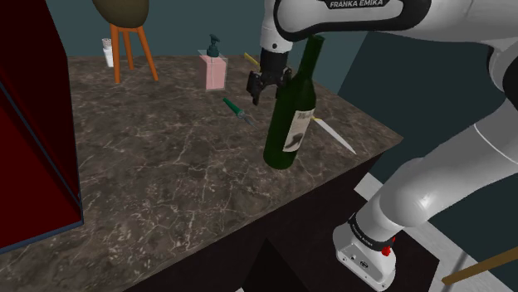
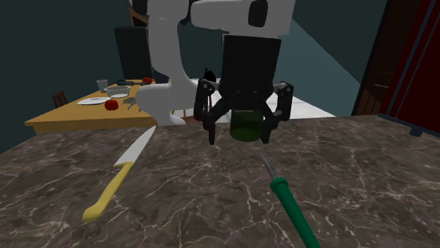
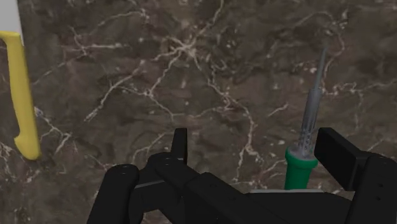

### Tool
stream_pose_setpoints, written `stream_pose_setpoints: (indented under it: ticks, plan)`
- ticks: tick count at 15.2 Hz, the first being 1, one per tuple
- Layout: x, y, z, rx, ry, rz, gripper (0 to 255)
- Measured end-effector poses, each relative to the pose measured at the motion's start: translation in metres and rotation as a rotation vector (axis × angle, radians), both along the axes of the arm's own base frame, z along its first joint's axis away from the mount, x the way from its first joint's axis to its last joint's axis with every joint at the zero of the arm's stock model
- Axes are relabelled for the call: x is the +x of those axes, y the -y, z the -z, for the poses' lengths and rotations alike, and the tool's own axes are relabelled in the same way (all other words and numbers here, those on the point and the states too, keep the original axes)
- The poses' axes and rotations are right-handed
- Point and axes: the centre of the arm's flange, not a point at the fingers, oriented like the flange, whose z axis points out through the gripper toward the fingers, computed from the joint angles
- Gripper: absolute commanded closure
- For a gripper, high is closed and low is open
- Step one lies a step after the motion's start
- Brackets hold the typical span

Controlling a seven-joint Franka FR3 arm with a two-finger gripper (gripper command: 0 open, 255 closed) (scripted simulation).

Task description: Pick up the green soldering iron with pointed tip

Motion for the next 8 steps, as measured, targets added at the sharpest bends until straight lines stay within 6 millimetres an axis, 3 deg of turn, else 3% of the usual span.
stream_pose_setpoints:
  ticks: [6, 8]
  plan:
    - [0.06, -0.053, 0.012, -0.004, -0.013, 0.034, 0]
    - [0.069, -0.062, 0.019, 0.038, -0.032, 0.051, 0]
